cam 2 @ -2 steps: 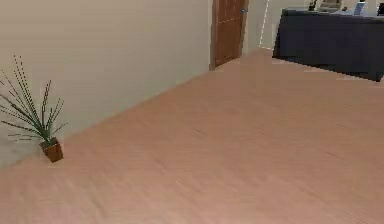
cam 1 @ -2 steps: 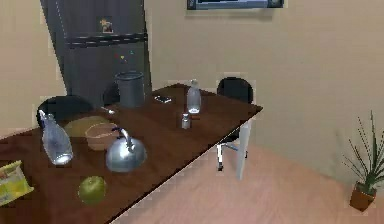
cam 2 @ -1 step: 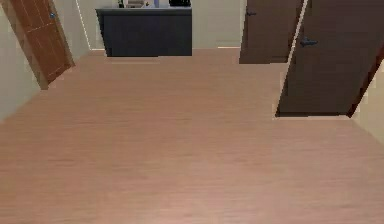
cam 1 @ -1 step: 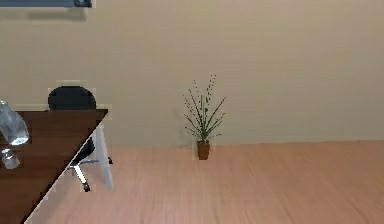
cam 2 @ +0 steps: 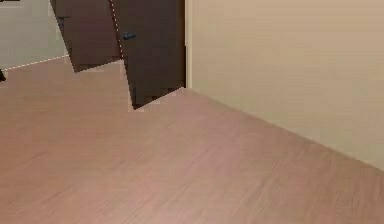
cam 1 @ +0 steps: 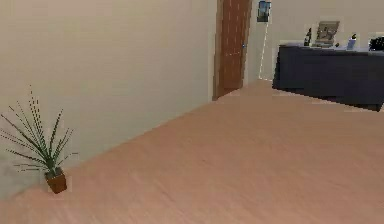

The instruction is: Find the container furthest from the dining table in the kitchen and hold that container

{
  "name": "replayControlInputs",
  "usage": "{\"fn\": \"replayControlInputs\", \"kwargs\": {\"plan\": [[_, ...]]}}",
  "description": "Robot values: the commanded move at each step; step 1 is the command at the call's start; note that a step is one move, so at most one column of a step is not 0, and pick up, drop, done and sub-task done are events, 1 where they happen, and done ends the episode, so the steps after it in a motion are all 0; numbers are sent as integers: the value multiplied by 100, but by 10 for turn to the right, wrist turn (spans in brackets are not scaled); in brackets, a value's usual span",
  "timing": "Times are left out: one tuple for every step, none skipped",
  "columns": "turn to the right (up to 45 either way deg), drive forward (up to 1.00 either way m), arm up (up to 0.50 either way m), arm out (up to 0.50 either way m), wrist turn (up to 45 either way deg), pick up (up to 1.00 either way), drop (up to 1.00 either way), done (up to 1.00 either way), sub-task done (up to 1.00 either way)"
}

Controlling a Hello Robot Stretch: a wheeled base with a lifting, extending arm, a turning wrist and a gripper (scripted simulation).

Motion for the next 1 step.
{"fn": "replayControlInputs", "kwargs": {"plan": [[450,0,0,0,0,0,0,0,0]]}}
